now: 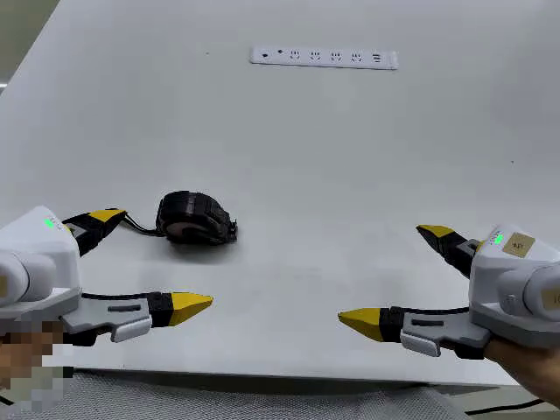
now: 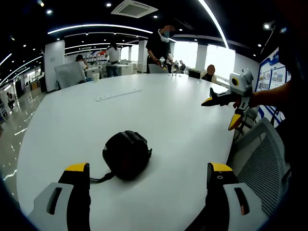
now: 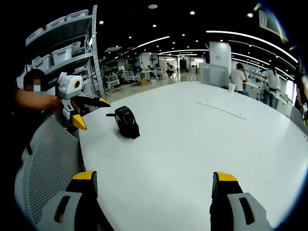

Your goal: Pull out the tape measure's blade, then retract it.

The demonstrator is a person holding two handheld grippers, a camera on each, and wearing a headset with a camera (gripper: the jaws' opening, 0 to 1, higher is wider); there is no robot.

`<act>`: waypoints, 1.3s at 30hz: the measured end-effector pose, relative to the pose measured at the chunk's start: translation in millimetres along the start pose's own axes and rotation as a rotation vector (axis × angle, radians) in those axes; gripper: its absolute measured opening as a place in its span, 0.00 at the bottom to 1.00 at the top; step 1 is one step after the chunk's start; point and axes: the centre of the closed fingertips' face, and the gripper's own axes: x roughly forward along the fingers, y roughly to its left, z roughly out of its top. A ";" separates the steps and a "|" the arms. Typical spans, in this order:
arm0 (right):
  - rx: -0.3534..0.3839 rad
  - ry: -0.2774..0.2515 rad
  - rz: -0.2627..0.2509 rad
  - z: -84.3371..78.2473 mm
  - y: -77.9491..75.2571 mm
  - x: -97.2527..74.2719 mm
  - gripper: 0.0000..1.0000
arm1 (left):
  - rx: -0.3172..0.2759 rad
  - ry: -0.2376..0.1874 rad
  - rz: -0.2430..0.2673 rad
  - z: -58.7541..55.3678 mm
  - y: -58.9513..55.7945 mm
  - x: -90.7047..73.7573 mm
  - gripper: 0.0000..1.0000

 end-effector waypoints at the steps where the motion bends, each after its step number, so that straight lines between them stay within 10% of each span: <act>1: -0.002 0.004 0.005 0.3 -0.4 1.4 0.99 | 0.003 0.004 -0.002 -0.2 1.6 0.8 0.99; 39: -0.160 0.044 0.227 19.9 1.3 65.2 0.94 | 0.187 0.141 -0.162 3.0 33.7 28.3 0.75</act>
